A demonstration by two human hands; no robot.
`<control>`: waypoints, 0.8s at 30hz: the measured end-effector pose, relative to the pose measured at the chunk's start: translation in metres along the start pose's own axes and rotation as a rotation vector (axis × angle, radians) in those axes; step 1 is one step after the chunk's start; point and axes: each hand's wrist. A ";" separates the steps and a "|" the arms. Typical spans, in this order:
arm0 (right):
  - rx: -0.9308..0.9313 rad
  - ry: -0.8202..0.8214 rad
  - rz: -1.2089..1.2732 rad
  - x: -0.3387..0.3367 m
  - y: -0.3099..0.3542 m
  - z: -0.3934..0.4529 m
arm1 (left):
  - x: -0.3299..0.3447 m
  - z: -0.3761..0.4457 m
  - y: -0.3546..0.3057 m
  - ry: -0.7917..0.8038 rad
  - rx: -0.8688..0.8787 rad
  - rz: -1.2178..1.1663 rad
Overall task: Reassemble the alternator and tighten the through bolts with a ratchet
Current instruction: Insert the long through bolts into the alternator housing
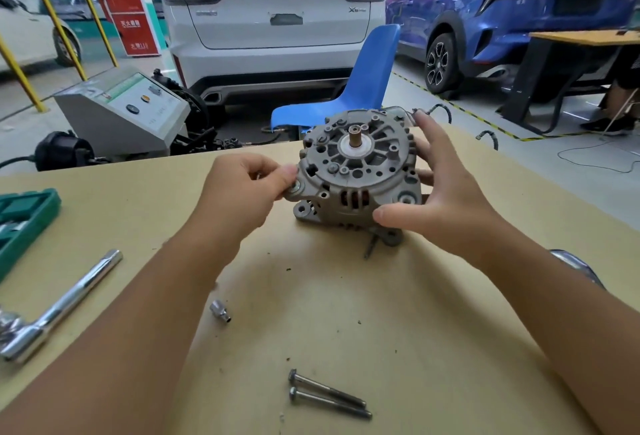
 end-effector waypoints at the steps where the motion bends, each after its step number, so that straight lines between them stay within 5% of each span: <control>1: 0.008 0.010 0.013 -0.003 -0.002 0.000 | 0.001 -0.002 0.000 0.028 0.011 0.019; 15: 0.113 -0.051 0.245 0.009 -0.007 -0.001 | 0.005 -0.006 0.002 -0.014 0.059 0.034; 19: 0.179 -0.001 0.353 0.012 -0.009 0.000 | 0.011 -0.005 -0.014 -0.137 0.049 -0.293; 24: 0.196 0.024 0.367 0.010 -0.011 0.002 | 0.017 -0.019 -0.027 -0.040 0.401 -0.172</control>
Point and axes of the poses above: each hand's wrist, its own z-axis towards the middle knuckle, its own x-axis out of the palm, y = z × x, and after that the axes turned 14 degrees about -z, right-handed
